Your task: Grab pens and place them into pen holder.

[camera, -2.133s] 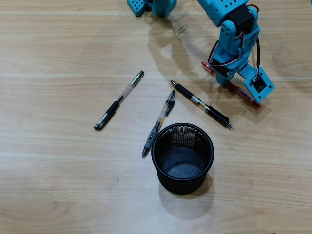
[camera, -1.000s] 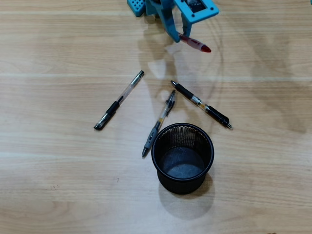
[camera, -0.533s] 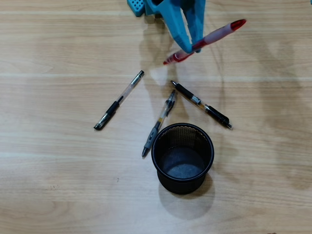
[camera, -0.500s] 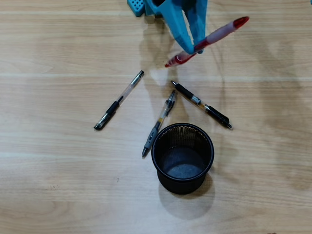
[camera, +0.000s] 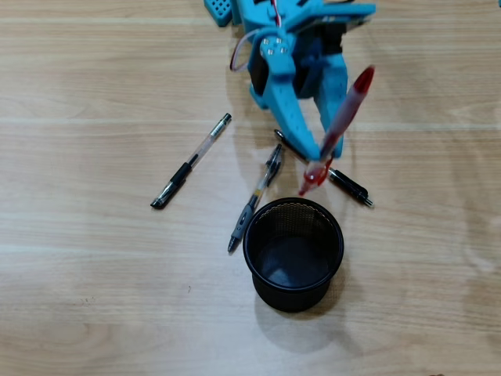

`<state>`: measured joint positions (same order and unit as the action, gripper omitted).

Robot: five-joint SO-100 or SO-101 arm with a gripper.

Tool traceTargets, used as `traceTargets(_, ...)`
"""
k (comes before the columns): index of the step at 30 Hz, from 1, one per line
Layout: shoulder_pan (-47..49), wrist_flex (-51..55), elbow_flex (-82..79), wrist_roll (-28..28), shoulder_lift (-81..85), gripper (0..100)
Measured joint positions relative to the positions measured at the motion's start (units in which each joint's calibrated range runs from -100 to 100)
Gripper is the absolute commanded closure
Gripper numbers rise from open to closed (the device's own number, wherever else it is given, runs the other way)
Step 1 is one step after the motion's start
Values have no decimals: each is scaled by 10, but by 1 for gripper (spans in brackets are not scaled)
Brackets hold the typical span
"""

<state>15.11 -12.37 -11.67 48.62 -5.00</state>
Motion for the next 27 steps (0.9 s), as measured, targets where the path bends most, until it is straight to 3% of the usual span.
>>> traceTargets(13,-54,-3,80,99,-165,98)
traceTargets(21,-50,-4,81,111,-182,97)
traceTargets(27,-50,-4,81,113,-182,88)
